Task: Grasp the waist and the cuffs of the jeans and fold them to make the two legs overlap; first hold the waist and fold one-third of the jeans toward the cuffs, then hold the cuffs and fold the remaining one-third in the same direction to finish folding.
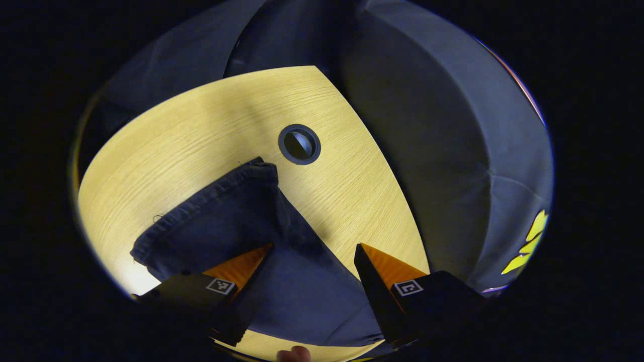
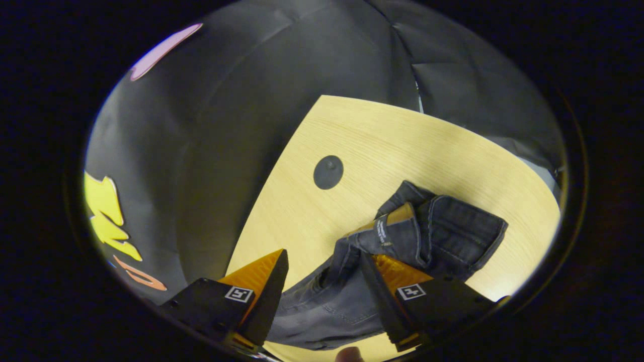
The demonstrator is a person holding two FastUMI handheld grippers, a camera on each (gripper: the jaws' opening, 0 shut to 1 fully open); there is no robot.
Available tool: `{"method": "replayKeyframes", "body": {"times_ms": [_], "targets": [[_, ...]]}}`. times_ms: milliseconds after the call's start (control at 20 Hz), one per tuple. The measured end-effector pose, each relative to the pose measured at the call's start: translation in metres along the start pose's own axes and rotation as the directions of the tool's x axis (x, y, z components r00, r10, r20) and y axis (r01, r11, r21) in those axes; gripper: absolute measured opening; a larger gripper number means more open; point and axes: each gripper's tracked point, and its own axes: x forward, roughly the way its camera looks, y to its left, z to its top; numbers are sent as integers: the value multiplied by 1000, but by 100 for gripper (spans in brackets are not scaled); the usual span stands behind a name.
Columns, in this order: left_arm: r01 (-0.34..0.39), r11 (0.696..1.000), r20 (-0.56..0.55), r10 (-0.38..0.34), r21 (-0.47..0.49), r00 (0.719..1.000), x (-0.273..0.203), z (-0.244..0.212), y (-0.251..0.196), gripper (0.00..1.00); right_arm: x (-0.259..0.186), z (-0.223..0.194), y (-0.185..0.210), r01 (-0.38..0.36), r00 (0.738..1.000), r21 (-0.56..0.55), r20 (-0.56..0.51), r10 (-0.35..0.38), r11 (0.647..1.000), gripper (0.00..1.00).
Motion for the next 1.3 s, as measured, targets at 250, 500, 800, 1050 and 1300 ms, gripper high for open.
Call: {"method": "replayKeyframes", "body": {"times_ms": [250, 500, 800, 1050, 1300], "targets": [[9, 991, 98, -22, 133, 995, -52, 15, -60, 99, -42, 12, 23, -41, 994, -58, 98, 47, 997, 98], [44, 915, 300, -176, 400, 938, -158, -3, -118, 99, -128, -8, 28, -20, 967, -327, 234, 102, 945, 98], [-88, 760, 550, -380, 644, 744, -273, -50, -171, 99, -263, -52, 45, 157, 838, -684, 474, 270, 713, 98], [-202, 636, 595, -498, 745, 631, -312, -114, -194, 98, -306, -93, 34, 207, 781, -736, 521, 344, 645, 98], [-185, 638, 599, -528, 748, 602, -315, -136, -197, 98, -303, -94, 0, 237, 782, -705, 547, 299, 668, 98]]}}
